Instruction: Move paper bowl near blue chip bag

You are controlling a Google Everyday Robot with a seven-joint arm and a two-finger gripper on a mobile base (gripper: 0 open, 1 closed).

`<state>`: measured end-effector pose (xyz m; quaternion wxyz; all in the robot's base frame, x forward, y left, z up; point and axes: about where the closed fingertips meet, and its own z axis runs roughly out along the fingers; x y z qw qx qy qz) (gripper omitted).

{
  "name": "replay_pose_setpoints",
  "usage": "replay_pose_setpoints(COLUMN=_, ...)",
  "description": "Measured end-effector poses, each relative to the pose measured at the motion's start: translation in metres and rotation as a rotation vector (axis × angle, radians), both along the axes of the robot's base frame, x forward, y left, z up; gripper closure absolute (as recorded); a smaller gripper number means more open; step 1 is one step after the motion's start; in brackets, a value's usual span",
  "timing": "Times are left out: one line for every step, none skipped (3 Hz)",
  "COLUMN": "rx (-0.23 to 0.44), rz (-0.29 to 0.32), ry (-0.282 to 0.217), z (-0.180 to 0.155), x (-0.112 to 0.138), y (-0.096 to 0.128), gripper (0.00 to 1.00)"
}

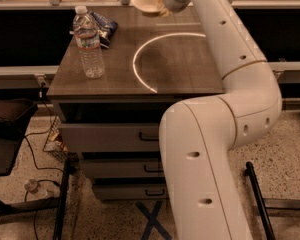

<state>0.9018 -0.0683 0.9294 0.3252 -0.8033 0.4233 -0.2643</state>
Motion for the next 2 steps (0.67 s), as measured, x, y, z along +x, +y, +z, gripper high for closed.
replay_pose_setpoints(rx=0.024, rz=-0.011, ry=-0.004, z=-0.014, x=0.013, y=0.014, gripper=1.00)
replay_pose_setpoints(rx=0.039, rz=0.025, ry=0.010, z=-0.028, x=0.018, y=0.043, gripper=1.00)
